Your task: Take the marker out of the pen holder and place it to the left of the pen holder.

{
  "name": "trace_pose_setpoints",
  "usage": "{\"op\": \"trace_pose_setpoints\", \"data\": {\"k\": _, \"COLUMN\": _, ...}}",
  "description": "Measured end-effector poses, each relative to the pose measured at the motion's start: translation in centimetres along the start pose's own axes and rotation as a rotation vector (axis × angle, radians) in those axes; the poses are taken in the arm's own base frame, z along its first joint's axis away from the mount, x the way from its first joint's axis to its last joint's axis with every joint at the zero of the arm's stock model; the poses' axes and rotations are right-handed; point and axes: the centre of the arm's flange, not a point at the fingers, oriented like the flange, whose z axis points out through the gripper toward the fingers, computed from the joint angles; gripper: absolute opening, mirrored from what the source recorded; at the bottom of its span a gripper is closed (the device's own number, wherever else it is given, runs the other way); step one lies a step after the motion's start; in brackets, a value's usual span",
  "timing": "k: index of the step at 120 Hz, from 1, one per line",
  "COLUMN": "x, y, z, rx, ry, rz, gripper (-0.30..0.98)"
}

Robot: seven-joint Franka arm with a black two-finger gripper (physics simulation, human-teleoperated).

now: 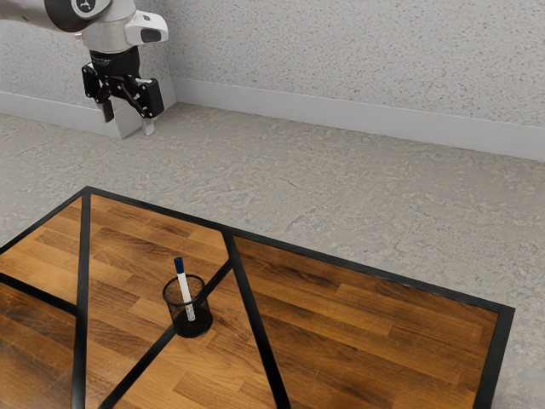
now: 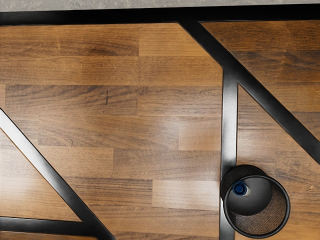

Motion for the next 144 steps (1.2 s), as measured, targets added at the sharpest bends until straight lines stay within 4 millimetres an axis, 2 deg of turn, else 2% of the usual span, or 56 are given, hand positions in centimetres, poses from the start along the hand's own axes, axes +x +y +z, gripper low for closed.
{"op": "trace_pose_setpoints", "data": {"k": 16, "x": 0.0, "y": -0.1, "z": 0.1, "rx": -0.031, "ry": 0.000, "rz": -0.006, "gripper": 0.69}}
{"op": "trace_pose_setpoints", "data": {"k": 34, "x": 0.3, "y": -1.4, "z": -0.4, "rx": -0.055, "ry": 0.013, "rz": -0.031, "gripper": 0.67}}
{"op": "trace_pose_setpoints", "data": {"k": 40, "x": 1.2, "y": -1.9, "z": 0.6, "rx": -0.049, "ry": -0.003, "rz": -0.035, "gripper": 0.66}}
{"op": "trace_pose_setpoints", "data": {"k": 44, "x": 2.2, "y": -2.0, "z": 3.0, "rx": -0.035, "ry": -0.050, "rz": -0.033, "gripper": 0.66}}
{"op": "trace_pose_setpoints", "data": {"k": 52, "x": 4.8, "y": -2.3, "z": 10.9, "rx": -0.015, "ry": -0.197, "rz": -0.034, "gripper": 0.65}}
{"op": "trace_pose_setpoints", "data": {"k": 63, "x": 5.6, "y": -4.1, "z": 19.9, "rx": -0.032, "ry": -0.357, "rz": -0.058, "gripper": 0.65}}
{"op": "trace_pose_setpoints", "data": {"k": 69, "x": 5.8, "y": -4.4, "z": 22.9, "rx": -0.047, "ry": -0.406, "rz": -0.062, "gripper": 0.66}}
{"op": "trace_pose_setpoints", "data": {"k": 75, "x": 6.0, "y": -4.3, "z": 24.7, "rx": -0.062, "ry": -0.433, "rz": -0.060, "gripper": 0.67}}
{"op": "trace_pose_setpoints", "data": {"k": 84, "x": 6.3, "y": -3.8, "z": 25.6, "rx": -0.081, "ry": -0.443, "rz": -0.055, "gripper": 0.67}}
{"op": "trace_pose_setpoints", "data": {"k": 93, "x": 6.3, "y": -3.3, "z": 25.1, "rx": -0.103, "ry": -0.433, "rz": -0.052, "gripper": 0.68}}
{"op": "trace_pose_setpoints", "data": {"k": 104, "x": 6.5, "y": 0.8, "z": 23.6, "rx": -0.150, "ry": -0.418, "rz": -0.033, "gripper": 0.68}}
{"op": "trace_pose_setpoints", "data": {"k": 112, "x": 6.5, "y": 3.0, "z": 23.4, "rx": -0.191, "ry": -0.424, "rz": -0.040, "gripper": 0.68}}
{"op": "trace_pose_setpoints", "data": {"k": 118, "x": 6.3, "y": 3.7, "z": 24.2, "rx": -0.211, "ry": -0.440, "rz": -0.057, "gripper": 0.68}}
{"op": "trace_pose_setpoints", "data": {"k": 127, "x": 5.4, "y": 4.1, "z": 26.6, "rx": -0.238, "ry": -0.482, "rz": -0.093, "gripper": 0.68}}
{"op": "trace_pose_setpoints", "data": {"k": 144, "x": 4.4, "y": 3.8, "z": 28.8, "rx": -0.265, "ry": -0.497, "rz": -0.163, "gripper": 0.68}}
